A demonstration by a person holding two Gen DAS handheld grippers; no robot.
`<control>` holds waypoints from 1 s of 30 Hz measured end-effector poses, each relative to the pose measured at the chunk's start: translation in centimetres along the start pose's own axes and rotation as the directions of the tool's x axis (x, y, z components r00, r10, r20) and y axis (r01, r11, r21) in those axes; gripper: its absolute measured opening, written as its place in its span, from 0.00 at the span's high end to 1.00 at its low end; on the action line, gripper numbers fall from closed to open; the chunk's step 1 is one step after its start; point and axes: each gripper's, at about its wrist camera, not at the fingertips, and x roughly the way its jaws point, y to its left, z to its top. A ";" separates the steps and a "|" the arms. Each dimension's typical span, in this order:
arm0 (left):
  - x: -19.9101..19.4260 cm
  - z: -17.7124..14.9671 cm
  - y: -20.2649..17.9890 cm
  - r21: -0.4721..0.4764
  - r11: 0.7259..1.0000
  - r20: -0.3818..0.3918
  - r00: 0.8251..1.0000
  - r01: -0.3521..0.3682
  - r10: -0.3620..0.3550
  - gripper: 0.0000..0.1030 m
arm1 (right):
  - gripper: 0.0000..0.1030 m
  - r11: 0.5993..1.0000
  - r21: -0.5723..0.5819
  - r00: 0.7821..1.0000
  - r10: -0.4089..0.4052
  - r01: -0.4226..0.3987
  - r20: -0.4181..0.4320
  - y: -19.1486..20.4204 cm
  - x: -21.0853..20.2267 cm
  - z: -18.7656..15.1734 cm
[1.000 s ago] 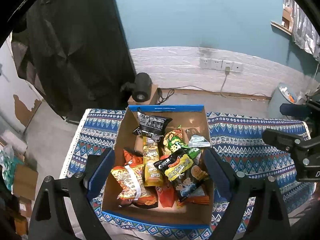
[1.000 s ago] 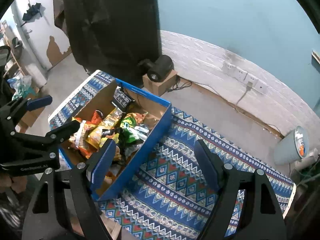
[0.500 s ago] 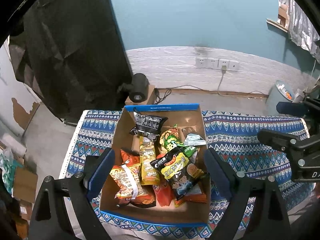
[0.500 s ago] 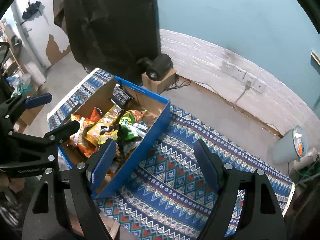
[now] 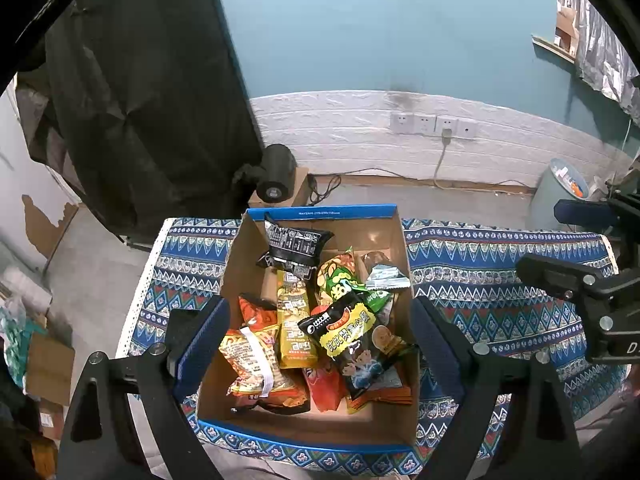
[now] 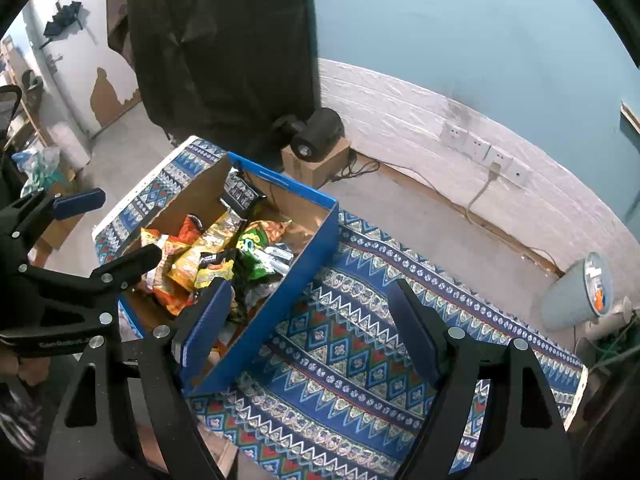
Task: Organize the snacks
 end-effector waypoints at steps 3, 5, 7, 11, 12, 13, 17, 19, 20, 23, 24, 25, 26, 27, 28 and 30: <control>0.1 -0.1 0.0 -0.002 1.000 -0.007 1.000 0.007 -0.007 0.11 | 0.22 1.000 0.003 1.000 -0.003 0.003 -0.002 0.0 0.0 0.0; 0.2 -0.1 0.0 -0.001 1.000 -0.007 1.000 0.007 -0.007 0.11 | 0.22 1.000 0.004 1.000 -0.002 0.002 -0.002 0.0 0.0 -0.1; 0.2 -0.2 0.0 0.001 1.000 -0.005 1.000 0.006 -0.006 0.11 | 0.22 1.000 0.001 1.000 -0.001 0.001 -0.003 -0.1 0.0 0.0; 0.2 -0.2 0.2 -0.005 1.000 -0.005 1.000 0.007 -0.007 0.11 | 0.22 1.000 0.003 1.000 0.000 0.001 -0.004 0.0 0.0 0.0; 0.2 -0.2 0.3 -0.008 1.000 -0.007 1.000 0.010 -0.011 0.11 | 0.22 1.000 0.004 1.000 -0.001 0.001 -0.004 -0.1 -0.1 0.0; 0.3 -0.2 0.3 -0.010 1.000 -0.008 1.000 0.013 -0.013 0.11 | 0.22 1.000 0.002 1.000 -0.001 0.001 -0.004 -0.1 0.0 0.0; 0.2 -0.1 0.5 -0.018 1.000 -0.007 1.000 0.020 -0.020 0.11 | 0.22 1.000 0.002 1.000 0.000 0.000 -0.005 -0.1 -0.1 0.0; 0.2 -0.1 0.5 -0.012 1.000 -0.002 1.000 0.012 -0.012 0.11 | 0.22 1.000 0.002 1.000 -0.001 0.001 -0.004 0.0 0.0 0.0; 0.2 -0.1 0.5 -0.008 1.000 0.001 1.000 0.008 -0.008 0.11 | 0.22 1.000 0.002 1.000 0.000 0.000 -0.004 -0.1 -0.1 0.0; 0.1 -0.1 0.4 -0.003 1.000 0.004 1.000 0.003 -0.003 0.11 | 0.22 1.000 0.001 1.000 -0.001 0.001 -0.004 0.0 0.0 -0.1; 0.1 -0.1 0.3 -0.004 1.000 0.004 1.000 0.004 -0.004 0.11 | 0.22 1.000 0.001 1.000 -0.001 0.001 -0.005 0.0 0.0 0.0; 0.0 -0.1 0.3 -0.003 1.000 0.003 1.000 0.004 -0.004 0.11 | 0.22 1.000 0.001 1.000 -0.001 0.001 -0.006 0.0 0.0 0.0; 0.0 -0.1 0.4 -0.004 1.000 0.003 1.000 0.003 -0.003 0.11 | 0.22 1.000 0.000 1.000 0.000 0.000 -0.009 0.0 0.0 -0.1; 0.0 -0.2 0.4 -0.006 1.000 0.002 1.000 0.000 0.000 0.11 | 0.22 1.000 -0.001 1.000 0.001 -0.001 -0.010 -0.1 0.1 -0.1; 0.0 -0.1 0.4 -0.007 1.000 0.002 1.000 -0.003 0.003 0.11 | 0.22 1.000 -0.001 1.000 -0.001 0.001 -0.012 -0.1 0.0 -0.1; 0.0 -0.1 0.4 -0.010 1.000 0.001 1.000 -0.011 0.011 0.11 | 0.22 1.000 -0.004 1.000 0.001 -0.001 -0.015 -0.3 0.1 -0.3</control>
